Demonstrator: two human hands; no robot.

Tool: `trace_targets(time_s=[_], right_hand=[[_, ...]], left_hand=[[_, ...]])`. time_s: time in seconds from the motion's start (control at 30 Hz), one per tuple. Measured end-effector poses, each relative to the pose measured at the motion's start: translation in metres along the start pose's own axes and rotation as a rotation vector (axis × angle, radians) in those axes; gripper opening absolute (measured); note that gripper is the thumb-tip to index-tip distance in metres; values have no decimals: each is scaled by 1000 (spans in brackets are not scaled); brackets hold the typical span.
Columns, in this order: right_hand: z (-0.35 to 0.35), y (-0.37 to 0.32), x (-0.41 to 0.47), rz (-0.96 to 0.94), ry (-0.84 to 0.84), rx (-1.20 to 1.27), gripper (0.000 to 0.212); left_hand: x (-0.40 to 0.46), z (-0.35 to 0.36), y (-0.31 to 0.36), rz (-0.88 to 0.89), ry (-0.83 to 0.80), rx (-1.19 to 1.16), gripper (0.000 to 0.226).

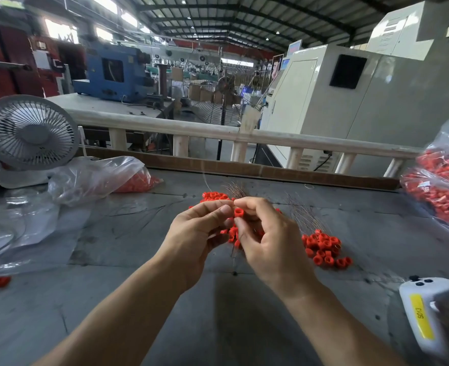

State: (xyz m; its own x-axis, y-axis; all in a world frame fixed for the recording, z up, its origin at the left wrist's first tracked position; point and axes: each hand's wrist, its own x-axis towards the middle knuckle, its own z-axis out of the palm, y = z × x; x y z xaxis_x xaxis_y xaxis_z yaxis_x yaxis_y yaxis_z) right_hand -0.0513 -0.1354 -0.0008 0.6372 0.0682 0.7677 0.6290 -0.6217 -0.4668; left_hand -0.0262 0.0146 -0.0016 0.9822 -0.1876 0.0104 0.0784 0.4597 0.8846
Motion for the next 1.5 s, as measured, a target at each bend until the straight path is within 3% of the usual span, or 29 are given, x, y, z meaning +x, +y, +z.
trace_targets(time_s=[0.33,0.77,1.1,1.23,1.37,1.5], right_hand=[[0,3,2,63,-51,-81,13],[-13,8,5,162,-187,-78,20],[-16,7,2,184,-315,24,17],[-18,15,5,155,-185,-163,15],[-46,35,17,398,-3,-504,10],[-79,50,22,764,-78,-656,9]], left_hand=[[0,-1,-2,65,76,80,2],[4,-10,12,123,337,90,6],[4,-10,13,161,334,-9,7],[6,-10,13,145,315,34,9],[6,-12,8,209,323,400,12],[7,-12,1,233,323,730,17]])
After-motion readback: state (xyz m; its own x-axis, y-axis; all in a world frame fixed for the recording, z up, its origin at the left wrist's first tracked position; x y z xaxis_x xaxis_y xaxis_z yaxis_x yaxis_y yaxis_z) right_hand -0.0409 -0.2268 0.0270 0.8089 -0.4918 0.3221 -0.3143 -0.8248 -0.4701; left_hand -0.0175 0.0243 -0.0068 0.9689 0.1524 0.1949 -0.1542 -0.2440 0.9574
